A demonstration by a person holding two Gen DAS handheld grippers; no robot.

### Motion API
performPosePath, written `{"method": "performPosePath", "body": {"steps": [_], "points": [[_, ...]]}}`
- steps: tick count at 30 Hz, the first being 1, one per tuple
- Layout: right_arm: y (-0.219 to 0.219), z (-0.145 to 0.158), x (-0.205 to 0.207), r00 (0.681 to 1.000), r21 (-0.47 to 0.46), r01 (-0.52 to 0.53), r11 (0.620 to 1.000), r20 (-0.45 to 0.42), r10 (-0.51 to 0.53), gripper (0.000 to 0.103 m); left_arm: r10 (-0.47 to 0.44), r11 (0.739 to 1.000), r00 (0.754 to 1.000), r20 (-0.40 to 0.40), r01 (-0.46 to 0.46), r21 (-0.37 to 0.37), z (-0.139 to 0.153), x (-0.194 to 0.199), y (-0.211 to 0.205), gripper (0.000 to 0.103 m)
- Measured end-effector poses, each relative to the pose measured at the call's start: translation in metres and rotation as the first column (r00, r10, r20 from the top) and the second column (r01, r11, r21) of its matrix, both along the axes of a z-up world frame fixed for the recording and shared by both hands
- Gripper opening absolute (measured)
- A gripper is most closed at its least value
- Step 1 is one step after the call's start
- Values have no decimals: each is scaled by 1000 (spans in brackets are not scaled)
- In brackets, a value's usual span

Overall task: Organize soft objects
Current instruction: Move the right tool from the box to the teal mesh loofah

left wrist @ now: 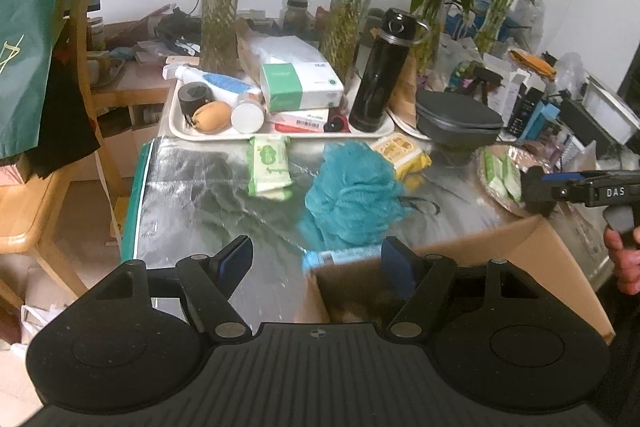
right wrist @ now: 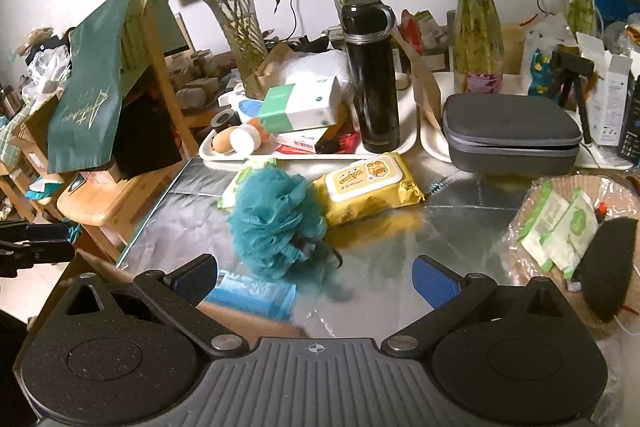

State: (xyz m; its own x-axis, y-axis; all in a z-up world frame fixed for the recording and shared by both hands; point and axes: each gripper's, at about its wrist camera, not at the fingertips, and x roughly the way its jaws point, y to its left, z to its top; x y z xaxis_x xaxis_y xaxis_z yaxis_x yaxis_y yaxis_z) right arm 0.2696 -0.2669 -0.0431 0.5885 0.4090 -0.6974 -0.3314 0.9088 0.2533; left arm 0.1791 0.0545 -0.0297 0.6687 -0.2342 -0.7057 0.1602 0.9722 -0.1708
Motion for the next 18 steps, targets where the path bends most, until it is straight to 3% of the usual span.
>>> {"method": "performPosePath", "body": {"steps": [10, 18], "points": [[5, -16, 39, 1000, -56, -6, 998, -9, 5, 103, 46, 998, 999, -10, -46, -38, -16, 48, 8, 71], [17, -24, 55, 995, -126, -94, 988, 34, 99, 103, 35, 998, 999, -17, -35, -45, -25, 81, 10, 71]]}}
